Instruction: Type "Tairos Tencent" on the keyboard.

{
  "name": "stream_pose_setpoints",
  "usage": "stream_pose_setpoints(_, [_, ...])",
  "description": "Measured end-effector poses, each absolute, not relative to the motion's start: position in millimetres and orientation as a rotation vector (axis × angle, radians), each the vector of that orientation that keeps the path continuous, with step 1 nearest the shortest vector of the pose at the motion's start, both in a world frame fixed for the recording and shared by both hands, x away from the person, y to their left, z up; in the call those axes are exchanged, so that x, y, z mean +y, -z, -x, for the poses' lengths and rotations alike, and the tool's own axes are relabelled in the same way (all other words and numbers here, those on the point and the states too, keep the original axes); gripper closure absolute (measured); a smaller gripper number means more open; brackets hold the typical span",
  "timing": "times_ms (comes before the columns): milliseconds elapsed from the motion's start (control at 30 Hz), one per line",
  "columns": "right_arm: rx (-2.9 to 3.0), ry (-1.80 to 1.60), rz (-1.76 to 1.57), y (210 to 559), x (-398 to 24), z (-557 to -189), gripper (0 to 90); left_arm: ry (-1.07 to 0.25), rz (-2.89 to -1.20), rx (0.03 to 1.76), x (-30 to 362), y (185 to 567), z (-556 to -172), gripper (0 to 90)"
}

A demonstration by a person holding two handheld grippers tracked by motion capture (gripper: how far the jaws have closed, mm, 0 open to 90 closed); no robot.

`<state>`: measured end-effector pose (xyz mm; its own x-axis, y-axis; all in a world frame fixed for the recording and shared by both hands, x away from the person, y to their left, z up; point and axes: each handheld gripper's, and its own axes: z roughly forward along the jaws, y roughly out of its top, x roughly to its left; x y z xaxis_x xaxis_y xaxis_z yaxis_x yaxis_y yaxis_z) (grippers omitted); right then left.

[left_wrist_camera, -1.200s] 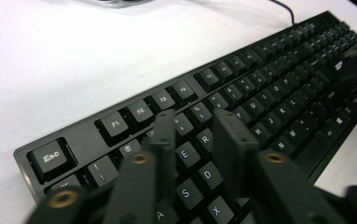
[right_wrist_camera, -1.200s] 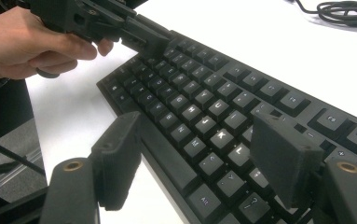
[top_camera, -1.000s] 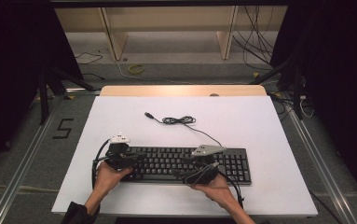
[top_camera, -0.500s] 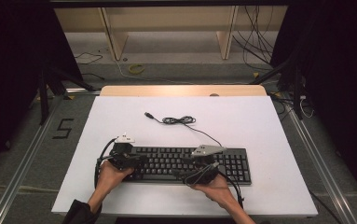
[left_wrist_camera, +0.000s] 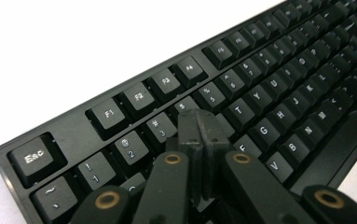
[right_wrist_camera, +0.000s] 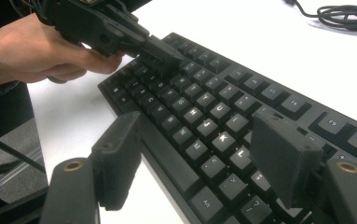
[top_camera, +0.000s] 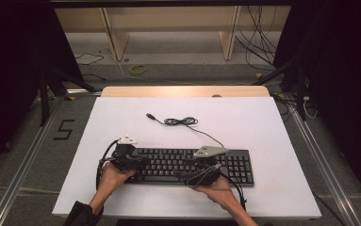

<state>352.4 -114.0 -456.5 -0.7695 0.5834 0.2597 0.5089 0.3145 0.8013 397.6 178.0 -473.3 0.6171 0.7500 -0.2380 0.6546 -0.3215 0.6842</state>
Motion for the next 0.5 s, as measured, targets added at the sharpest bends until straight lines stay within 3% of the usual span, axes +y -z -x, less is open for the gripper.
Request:
stream_pose_setpoints(167, [2.483,-1.466,-1.029,456.5,-111.8,-352.9,36.2,-0.142,-2.02,1.088,180.0,466.9,-394.7,72.3])
stream_pose_setpoints(267, [2.48,-1.464,-1.029,456.4,-110.8,-353.2,39.1,-0.131,-1.993,1.094,180.6,464.8,-393.1,61.9])
stream_pose_setpoints(500, [2.484,-1.455,-1.017,454.3,-107.3,-354.1,48.7,-0.129,-1.929,1.088,183.1,460.5,-387.7,46.9])
